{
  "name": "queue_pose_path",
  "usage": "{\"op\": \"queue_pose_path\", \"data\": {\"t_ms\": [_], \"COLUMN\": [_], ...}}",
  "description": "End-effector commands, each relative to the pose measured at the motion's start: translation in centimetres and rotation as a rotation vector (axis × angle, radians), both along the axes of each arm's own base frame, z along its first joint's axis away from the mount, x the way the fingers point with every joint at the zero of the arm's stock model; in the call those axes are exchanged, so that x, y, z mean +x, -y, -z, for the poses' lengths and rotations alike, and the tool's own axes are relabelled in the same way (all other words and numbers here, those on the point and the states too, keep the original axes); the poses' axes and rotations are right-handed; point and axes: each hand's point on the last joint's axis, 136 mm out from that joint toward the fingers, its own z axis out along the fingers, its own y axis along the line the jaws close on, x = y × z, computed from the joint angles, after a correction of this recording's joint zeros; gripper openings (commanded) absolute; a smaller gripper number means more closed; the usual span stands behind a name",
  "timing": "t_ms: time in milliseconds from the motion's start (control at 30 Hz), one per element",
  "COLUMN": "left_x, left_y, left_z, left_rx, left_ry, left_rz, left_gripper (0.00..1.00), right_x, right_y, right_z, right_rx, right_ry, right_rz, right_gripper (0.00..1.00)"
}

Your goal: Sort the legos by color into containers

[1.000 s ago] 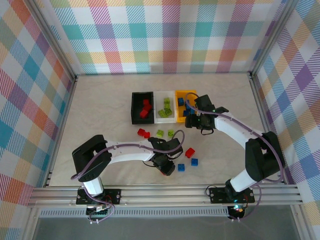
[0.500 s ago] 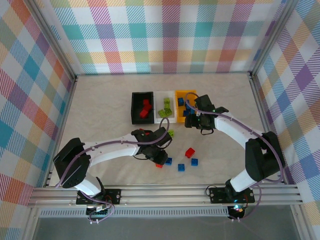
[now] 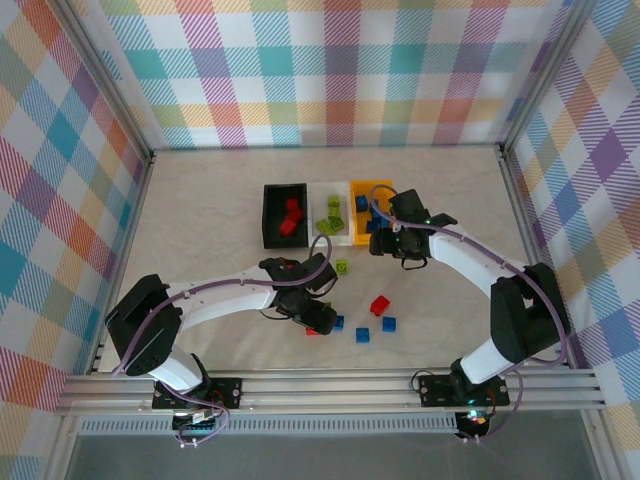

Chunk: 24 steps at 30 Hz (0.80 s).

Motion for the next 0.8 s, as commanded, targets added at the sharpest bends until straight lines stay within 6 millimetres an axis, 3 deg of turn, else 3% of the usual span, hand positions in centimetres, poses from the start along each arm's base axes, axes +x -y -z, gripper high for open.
{"op": "queue_pose_path", "data": {"t_ms": [0,167,300,400,567,767], "left_x": [-0.8,-1.0,-0.9,-1.0,-0.8,0.2], "left_y": [-0.2,-0.4,-0.3,-0.2,-0.4,-0.9], "left_z": [0.9,2.6,3.3,3.6,3.3,1.8], "left_rx": [0.008,0.041,0.048,0.051,0.052,0.053], "left_ry": [-0.041,-0.067,-0.075,-0.077,-0.064,-0.014], "left_rz": [-0.001,-0.001,0.002,0.007,0.004,-0.025], "left_gripper": [0.83,0.66,0.63,0.53,0.38,0.32], "right_x": [0.3,0.3,0.4,0.4,0.5,0.6], "right_y": [0.0,0.0,0.0,0.0,0.1,0.0], "right_z": [-0.3,-0.3,-0.5,-0.5,-0.5,-0.7], "right_rx": [0.02,0.021,0.021,0.019,0.02,0.03], "right_ry": [0.013,0.015,0.018,0.019,0.02,0.026], "right_rz": [0.01,0.011,0.011,0.011,0.016,0.016], "right_gripper": [0.72,0.72,0.72,0.73,0.72,0.73]}}
